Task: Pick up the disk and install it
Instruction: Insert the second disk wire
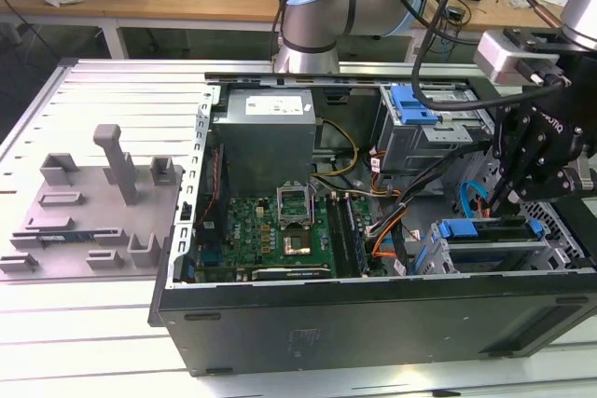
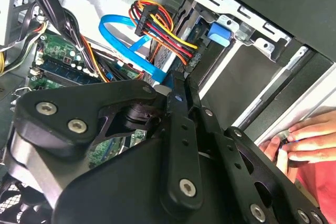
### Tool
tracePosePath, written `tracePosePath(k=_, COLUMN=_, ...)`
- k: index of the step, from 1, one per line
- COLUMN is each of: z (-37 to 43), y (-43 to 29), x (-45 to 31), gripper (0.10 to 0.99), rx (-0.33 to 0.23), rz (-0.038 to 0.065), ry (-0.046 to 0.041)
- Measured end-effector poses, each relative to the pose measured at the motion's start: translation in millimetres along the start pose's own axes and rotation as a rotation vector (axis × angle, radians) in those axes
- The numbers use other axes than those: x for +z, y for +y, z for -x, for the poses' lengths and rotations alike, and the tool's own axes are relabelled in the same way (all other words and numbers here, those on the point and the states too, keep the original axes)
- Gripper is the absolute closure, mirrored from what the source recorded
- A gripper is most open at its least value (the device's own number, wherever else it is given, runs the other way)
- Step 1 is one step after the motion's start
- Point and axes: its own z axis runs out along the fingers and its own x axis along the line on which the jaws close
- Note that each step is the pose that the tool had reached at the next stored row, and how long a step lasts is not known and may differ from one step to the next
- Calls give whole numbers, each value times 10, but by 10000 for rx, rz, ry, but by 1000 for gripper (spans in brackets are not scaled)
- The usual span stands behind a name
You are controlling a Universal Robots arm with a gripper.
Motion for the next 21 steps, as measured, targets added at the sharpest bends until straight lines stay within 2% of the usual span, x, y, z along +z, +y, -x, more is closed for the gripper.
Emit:
tracePosePath(k=11, z=-12, y=-1, x=10, gripper=925, rx=2, rz=0, ry=0)
tracePosePath(k=21, z=-15, y=-21, x=52, gripper=925, rx=0, rz=0, ry=1)
